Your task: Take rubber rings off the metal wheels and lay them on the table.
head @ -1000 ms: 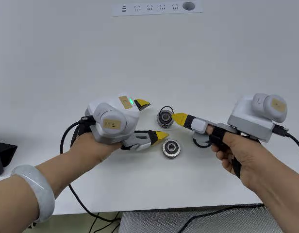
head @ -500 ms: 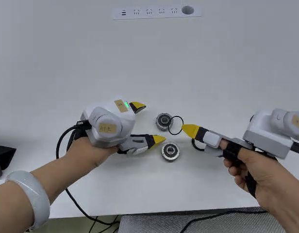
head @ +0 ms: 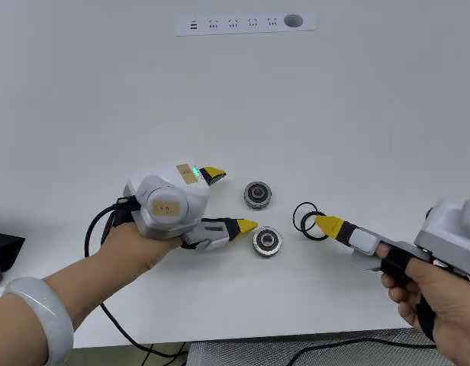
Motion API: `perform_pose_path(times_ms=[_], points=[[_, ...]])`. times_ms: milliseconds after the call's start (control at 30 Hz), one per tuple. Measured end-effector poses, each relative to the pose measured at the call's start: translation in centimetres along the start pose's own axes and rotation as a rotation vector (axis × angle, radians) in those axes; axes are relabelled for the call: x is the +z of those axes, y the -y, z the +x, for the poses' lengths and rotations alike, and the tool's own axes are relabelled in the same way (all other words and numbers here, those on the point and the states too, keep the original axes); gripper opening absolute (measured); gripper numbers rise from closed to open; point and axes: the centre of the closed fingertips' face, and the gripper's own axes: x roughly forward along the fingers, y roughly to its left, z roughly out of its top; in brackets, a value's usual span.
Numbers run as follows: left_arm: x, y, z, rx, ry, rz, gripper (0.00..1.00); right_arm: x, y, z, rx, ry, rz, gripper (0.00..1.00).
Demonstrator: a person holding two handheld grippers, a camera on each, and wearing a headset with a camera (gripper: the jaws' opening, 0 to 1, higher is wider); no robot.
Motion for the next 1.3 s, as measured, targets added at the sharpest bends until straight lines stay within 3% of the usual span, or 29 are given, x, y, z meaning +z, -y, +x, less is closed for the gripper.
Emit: perform_pose_path(times_ms=[267,600,1033,1300], points=[[-0.1,-0.1,-0.1,0.003,-0.004,0.003,0.59,-0.2,1.4,-0.2,-0.043,-0.010,-0.005,0.02],[-0.4,-0.2,-0.2,0.002,-0.012,-0.001,0.58,-0.7,2.3,-0.5,-0.101,-0.050,-0.121,0.08],[-0.6,-0.3,-1.0,0.015,-0.006,-0.022,0.58,-0.4,1.7,-0.8,-0.096,-0.055,-0.258,0.19],[-0.5,0.2,-2.7,0.018,0.039,-0.070,0.59,-0.6,0.9,-1.3,-0.067,-0.065,-0.405,0.29]])
